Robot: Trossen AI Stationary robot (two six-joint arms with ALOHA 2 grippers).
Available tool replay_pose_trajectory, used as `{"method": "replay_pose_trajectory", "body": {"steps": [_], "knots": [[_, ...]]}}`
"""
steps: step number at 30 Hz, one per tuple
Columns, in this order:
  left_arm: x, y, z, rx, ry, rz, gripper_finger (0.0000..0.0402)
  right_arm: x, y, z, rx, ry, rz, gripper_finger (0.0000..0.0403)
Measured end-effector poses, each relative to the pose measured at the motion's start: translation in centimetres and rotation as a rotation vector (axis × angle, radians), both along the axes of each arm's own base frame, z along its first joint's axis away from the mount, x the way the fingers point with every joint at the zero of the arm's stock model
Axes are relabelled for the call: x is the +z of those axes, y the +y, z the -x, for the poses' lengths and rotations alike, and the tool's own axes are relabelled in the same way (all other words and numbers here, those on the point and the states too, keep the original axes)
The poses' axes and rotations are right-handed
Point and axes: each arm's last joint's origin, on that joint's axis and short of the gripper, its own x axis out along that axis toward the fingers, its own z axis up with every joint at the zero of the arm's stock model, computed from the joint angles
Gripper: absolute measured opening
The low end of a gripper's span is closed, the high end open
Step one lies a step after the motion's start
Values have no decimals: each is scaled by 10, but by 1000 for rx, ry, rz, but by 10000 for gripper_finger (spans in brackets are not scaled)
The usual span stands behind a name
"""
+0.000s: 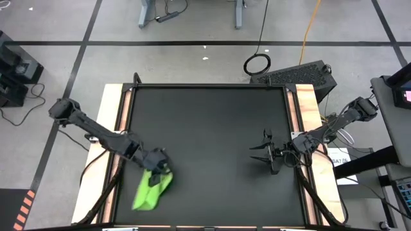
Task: Roll towel into tight, uniform cylinder
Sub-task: Fold the green towel
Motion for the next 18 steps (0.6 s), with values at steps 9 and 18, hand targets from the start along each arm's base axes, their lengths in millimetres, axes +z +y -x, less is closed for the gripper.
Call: {"method": "replay_pose_trajectory", "body": {"steps": [9, 18], "knots": [[109, 32, -51, 90, -532, -409, 2, -5, 3, -9, -53, -8, 56, 219], [114, 60, -80, 211, -496, -499, 1, -28, 8, -27, -203, 77, 133, 269]]}}
